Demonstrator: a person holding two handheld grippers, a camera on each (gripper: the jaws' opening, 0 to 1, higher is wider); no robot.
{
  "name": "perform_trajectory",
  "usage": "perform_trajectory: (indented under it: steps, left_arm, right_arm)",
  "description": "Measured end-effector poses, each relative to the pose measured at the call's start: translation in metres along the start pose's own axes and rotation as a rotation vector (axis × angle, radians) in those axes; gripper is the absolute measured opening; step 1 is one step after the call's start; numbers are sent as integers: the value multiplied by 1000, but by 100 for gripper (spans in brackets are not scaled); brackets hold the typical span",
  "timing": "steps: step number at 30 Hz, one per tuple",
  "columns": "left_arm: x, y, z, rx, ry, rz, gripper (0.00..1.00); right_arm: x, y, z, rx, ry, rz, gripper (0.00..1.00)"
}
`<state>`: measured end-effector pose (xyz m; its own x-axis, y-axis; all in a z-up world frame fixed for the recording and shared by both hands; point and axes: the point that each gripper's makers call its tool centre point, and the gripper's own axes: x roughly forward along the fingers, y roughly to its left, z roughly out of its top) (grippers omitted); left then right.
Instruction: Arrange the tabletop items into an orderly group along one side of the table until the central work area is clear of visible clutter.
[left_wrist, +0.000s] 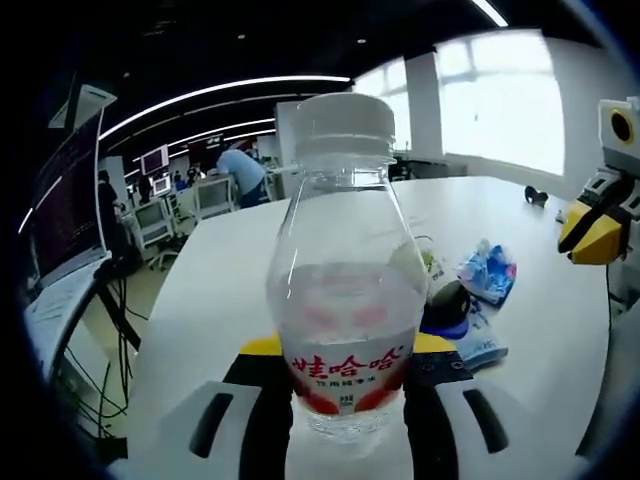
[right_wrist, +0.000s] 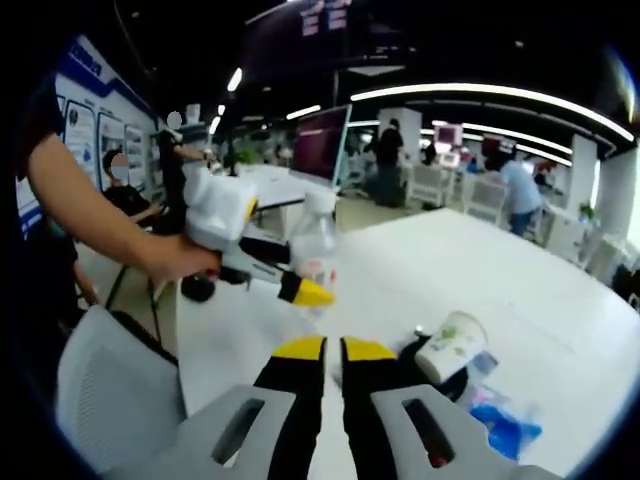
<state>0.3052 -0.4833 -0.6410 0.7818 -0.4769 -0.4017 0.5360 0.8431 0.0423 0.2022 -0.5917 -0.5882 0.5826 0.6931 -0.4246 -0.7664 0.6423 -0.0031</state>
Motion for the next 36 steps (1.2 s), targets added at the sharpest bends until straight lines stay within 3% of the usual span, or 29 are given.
perform_trajectory:
  steps: [7,14,19,23,36]
  left_arm:
    - [10,6,3,-23,2,23,41]
    - [19,13,3,-51,6,52,41]
    - [24,18,5,-72,8,63,41]
    - [30,19,7,-70,13,65,41]
    - [50,33,10,-105,14,73,41]
  right_arm:
    - [-12,-1,-7,13,2,-1,11]
    - [-22,-9,-11,29,-16,-34,43]
    - [-28,-14,-10,68,-38,-56,55]
    - [-30,-18,-11,134,-54,-81,70]
    - [-45,-26,-17,221,-92,-159,94]
